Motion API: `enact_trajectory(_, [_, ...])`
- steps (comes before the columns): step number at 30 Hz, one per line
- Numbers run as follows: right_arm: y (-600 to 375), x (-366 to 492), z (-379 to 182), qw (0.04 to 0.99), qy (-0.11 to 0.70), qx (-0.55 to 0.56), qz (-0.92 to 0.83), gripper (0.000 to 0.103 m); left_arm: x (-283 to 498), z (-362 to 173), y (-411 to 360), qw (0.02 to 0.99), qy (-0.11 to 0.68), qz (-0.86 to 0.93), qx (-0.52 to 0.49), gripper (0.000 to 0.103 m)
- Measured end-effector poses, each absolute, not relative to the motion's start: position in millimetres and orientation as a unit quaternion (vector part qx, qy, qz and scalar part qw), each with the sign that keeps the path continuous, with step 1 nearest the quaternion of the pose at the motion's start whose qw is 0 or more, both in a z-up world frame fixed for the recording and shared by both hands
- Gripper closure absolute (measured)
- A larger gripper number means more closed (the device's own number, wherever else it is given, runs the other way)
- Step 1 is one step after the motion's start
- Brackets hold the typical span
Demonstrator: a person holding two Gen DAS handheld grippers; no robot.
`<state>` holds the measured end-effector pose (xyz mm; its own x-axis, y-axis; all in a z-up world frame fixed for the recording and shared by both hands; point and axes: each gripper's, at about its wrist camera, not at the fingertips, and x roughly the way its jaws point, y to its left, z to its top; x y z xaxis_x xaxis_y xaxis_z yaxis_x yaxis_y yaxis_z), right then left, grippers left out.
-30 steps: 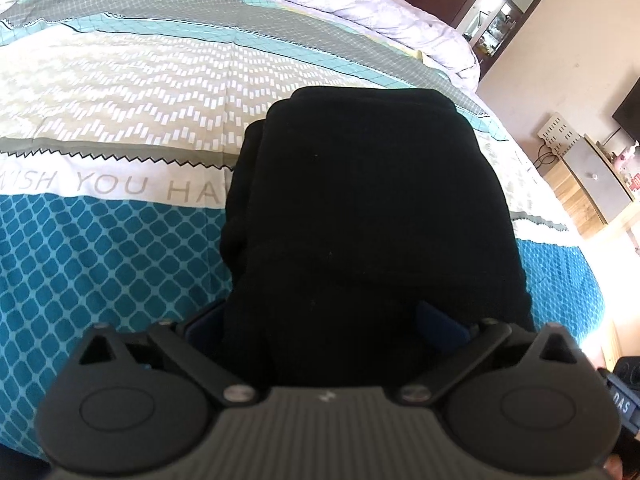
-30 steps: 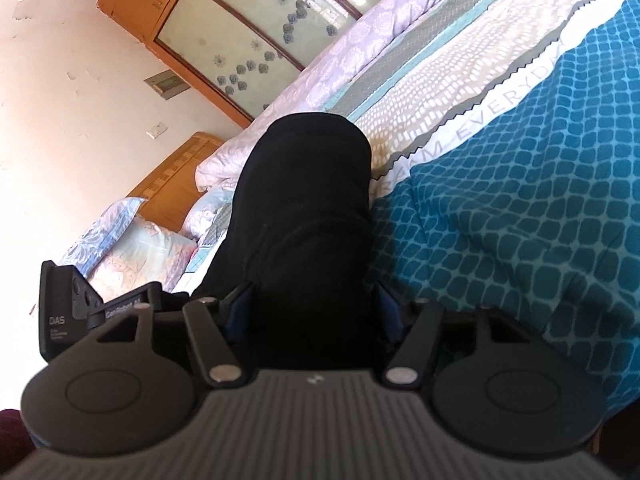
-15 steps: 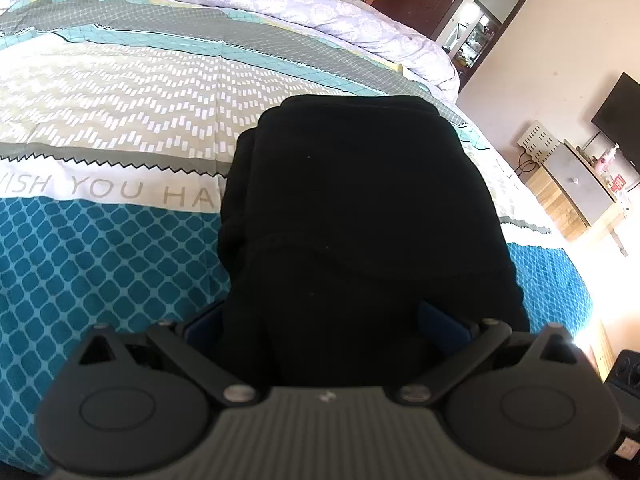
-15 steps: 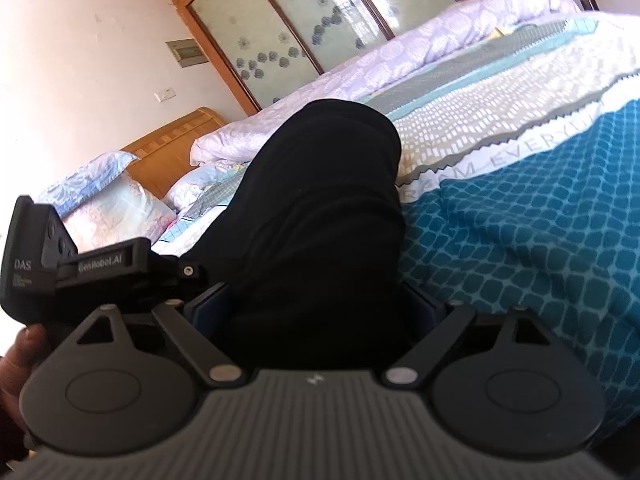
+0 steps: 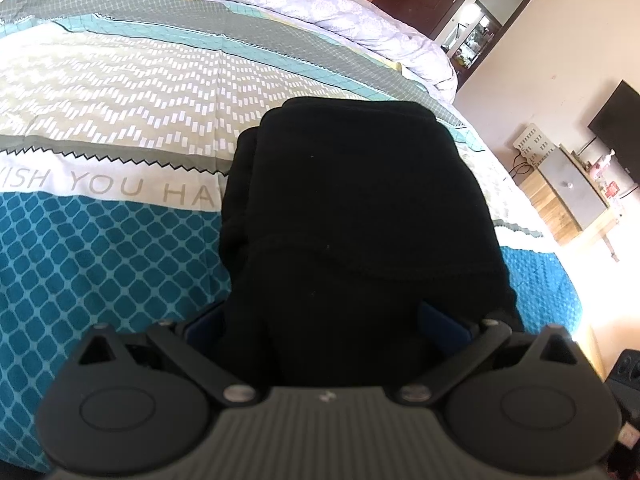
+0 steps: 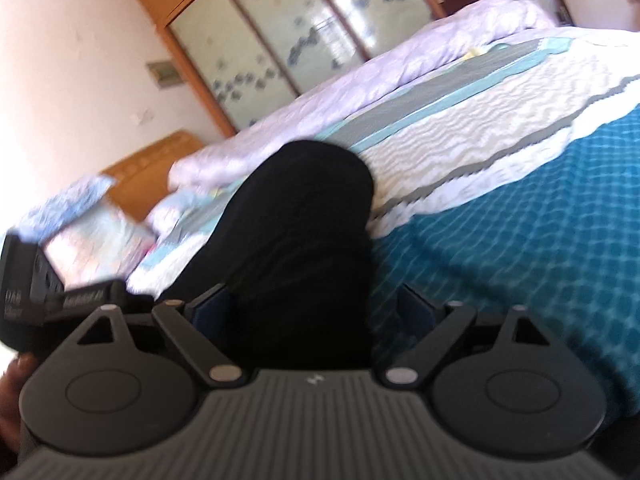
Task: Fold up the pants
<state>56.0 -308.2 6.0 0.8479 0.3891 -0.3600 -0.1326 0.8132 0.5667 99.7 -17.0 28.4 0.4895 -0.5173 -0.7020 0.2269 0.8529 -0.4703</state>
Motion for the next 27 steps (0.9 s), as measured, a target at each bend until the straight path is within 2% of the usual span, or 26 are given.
enact_trajectory(4, [-315.7,62.7,0.1,0.908,0.252,0.298,0.151,0.021,93.3,31.8,-20.0,0.85,0.453,-0.218,-0.156,0.0])
enact_trajectory(5, [-314.6,64.1,0.8,0.907,0.253,0.297,0.157,0.026,92.6,32.1,-21.3,0.849,0.454,-0.219,-0.157,0.001])
enact_trajectory(6, [-313.0,66.1,0.7,0.904,0.256,0.301,0.164,0.035,92.4,32.7,-22.7,0.849,0.455,-0.219,-0.158,0.001])
enact_trajectory(7, [-312.2,70.3,-1.3,0.894,0.266,0.313,0.177,0.04,92.7,33.0,-24.9,0.848,0.455,-0.221,-0.158,0.005])
enact_trajectory(10, [-315.6,81.3,-2.2,0.869,0.295,0.354,0.183,0.047,93.1,34.9,-30.2,0.85,0.451,-0.222,-0.157,0.02])
enact_trajectory(12, [-323.0,86.8,2.2,0.849,0.308,0.385,0.192,0.054,95.7,38.3,-27.6,0.846,0.453,-0.22,-0.173,0.035])
enact_trajectory(13, [-324.6,88.7,7.9,0.843,0.306,0.393,0.201,0.055,98.2,42.6,-24.2,0.844,0.456,-0.214,-0.186,0.048])
enact_trajectory(14, [-324.1,91.2,16.5,0.845,0.3,0.39,0.211,0.056,101.5,48.3,-20.1,0.84,0.456,-0.212,-0.204,0.057])
enact_trajectory(18, [-311.0,118.1,53.7,0.858,0.257,0.369,0.247,0.057,118.4,82.3,-15.2,0.859,0.421,-0.201,-0.211,0.058])
enact_trajectory(21, [-301.1,153.5,77.9,0.872,0.206,0.346,0.278,0.057,140.5,116.3,-12.4,0.89,0.365,-0.193,-0.192,0.058])
enact_trajectory(27, [-290.8,262.3,98.6,0.894,0.152,0.315,0.282,0.057,245.5,148.9,-20.9,0.926,0.301,-0.176,-0.146,0.058])
